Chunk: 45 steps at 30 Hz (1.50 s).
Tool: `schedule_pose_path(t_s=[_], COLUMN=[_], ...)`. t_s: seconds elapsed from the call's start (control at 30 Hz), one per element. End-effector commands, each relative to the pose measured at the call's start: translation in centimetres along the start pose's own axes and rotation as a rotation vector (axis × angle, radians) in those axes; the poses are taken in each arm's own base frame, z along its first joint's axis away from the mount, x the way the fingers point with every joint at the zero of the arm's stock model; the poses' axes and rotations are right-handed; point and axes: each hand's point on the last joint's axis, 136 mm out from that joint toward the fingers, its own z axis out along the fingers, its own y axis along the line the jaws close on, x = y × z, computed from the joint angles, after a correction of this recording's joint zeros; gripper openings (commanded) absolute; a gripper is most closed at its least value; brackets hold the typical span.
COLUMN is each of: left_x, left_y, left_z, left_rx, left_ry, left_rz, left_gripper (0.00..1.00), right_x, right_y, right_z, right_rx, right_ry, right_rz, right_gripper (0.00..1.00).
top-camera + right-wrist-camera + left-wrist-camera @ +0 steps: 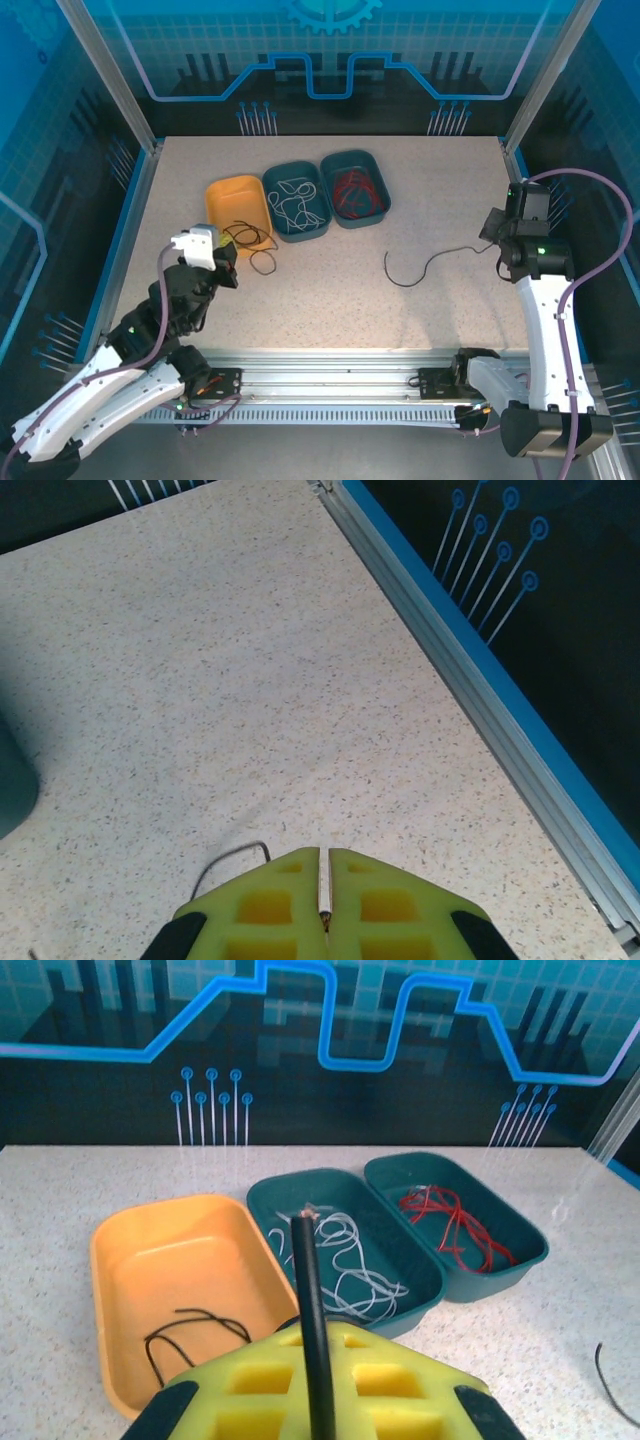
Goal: Untangle the cables
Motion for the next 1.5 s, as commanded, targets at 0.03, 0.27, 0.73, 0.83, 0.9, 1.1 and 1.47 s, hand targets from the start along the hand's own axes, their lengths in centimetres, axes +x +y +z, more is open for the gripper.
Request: schedule_pose_path(t_s=[0.03, 0.27, 0.73, 0.83, 0.9, 1.1, 1.47], left_x=[-1.7, -3.1, -6.0, -6.7, -6.9, -7.2, -6.2], left_y=[-1.6, -2.8, 0.0, 1.6, 2.5, 5.5, 10.4], left_z=[0.0, 1.4, 6.8, 8.2, 9.2, 11.7, 14.7], left_rx=[0.069, 0.071, -0.085, -0.132, -0.147, -0.21, -0.302], left_ry=[-0.005, -0.019, -0.018, -0.021, -0.016, 0.002, 0.054], left_rz=[0.018, 0.024, 0.007, -0.003, -0.015, -0.037, -0.061], left_gripper=[0.0, 0.0, 0.0, 0.0, 0.0, 0.0, 0.0], right_x=[0.2, 1.0, 3.8, 4.5, 4.7, 4.9, 4.7], right_y=[0.8, 1.7, 5.7, 6.3, 6.6, 7.2, 7.7], right_z=[-0.3, -0.8, -2.6, -2.7, -2.7, -2.9, -3.1], right_rx=[-0.069, -0.129, -0.287, -0.292, -0.291, -0.292, -0.296], right_ry=[-0.004, 0.011, 0.064, 0.078, 0.082, 0.083, 0.078], right_rz=[0.018, 0.031, -0.026, -0.049, -0.062, -0.086, -0.098], right_gripper=[0.0, 0.0, 0.0, 0.0, 0.0, 0.0, 0.0])
